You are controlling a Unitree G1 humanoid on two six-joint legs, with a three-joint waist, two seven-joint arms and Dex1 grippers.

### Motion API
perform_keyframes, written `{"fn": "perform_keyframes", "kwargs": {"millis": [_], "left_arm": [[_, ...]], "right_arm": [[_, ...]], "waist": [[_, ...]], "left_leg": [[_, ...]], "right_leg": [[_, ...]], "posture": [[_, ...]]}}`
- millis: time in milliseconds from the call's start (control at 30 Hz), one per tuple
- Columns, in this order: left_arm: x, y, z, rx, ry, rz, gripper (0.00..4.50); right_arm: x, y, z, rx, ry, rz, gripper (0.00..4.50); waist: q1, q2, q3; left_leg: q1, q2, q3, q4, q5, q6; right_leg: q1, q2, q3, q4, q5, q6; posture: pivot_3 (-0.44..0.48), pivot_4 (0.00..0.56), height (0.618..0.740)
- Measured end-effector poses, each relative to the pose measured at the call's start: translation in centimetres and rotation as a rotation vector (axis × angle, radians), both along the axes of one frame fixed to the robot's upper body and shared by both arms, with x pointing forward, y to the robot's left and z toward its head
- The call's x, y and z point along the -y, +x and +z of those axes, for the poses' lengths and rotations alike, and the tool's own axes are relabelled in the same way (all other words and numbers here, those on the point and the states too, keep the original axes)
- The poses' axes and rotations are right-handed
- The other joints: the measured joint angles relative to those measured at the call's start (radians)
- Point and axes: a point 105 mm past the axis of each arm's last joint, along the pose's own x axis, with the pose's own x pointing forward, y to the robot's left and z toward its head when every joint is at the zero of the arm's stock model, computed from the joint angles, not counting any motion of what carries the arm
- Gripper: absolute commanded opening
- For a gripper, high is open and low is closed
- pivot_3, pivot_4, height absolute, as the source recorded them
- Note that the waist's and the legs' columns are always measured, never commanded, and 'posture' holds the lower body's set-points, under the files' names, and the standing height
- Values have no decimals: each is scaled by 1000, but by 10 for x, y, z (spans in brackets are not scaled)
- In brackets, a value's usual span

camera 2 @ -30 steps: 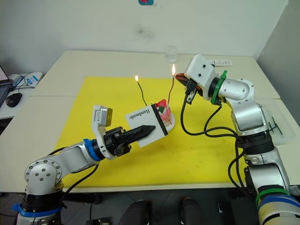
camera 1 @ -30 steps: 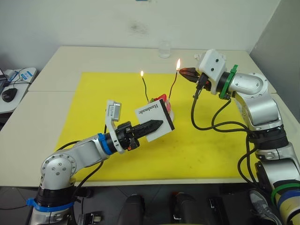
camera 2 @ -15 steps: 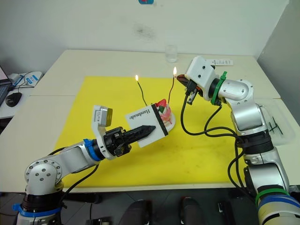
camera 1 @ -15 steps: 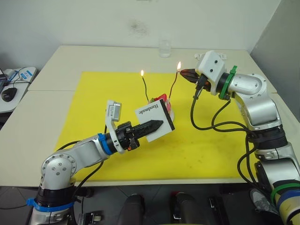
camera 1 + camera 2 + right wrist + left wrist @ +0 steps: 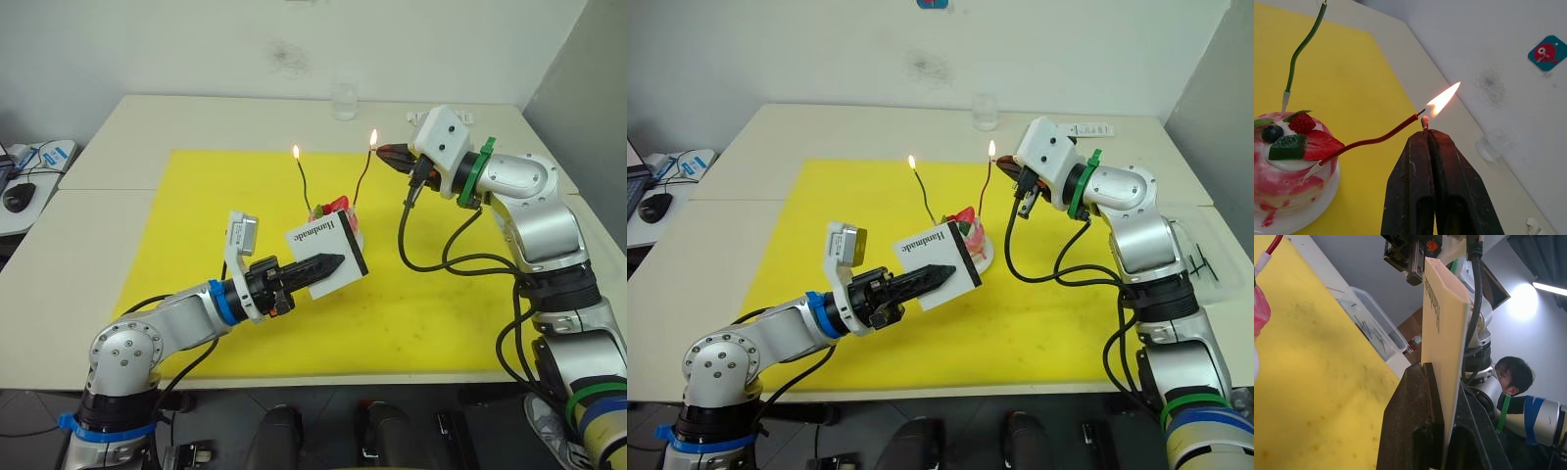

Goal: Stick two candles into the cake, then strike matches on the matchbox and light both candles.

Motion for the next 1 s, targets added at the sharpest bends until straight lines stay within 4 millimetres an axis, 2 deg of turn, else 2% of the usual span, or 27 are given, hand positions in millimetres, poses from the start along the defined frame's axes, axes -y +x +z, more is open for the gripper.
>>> {"fn": "perform_keyframes", "kwargs": {"millis": [267, 500, 667, 767, 1000], "left_arm": [[0, 2, 0, 2, 2, 14, 0], [2, 2, 2, 10, 2, 9, 0], [3, 1, 3, 14, 3, -3, 0], [5, -2, 3, 24, 9, -31, 0], [8, -10, 1, 66, 47, -82, 0]], "right_arm": [[5, 1, 1, 4, -10, -14, 25], [19, 0, -1, 6, -37, -54, 25], [48, -8, -11, -15, -35, -144, 25], [69, -14, -25, -54, -31, -219, 25], [129, -29, -47, -95, 15, -479, 25]], "waist": [[0, 0, 0], [1, 0, 0], [2, 0, 0], [2, 0, 0], [2, 0, 0]], "left_leg": [[0, 0, 0, 0, 0, 0], [0, 0, 0, 0, 0, 0], [-1, 0, 0, 0, 0, 0], [-1, 0, 0, 0, 0, 0], [0, 0, 1, 0, 0, 0]], "right_leg": [[0, 0, 0, 0, 0, 0], [0, 0, 0, 0, 0, 0], [0, 0, 0, -1, 0, 0], [0, 0, 0, 0, 0, 0], [0, 0, 1, 0, 0, 0]], "posture": [[0, 150, 740], [0, 150, 740], [0, 150, 740], [0, 150, 740], [0, 150, 740]]}}
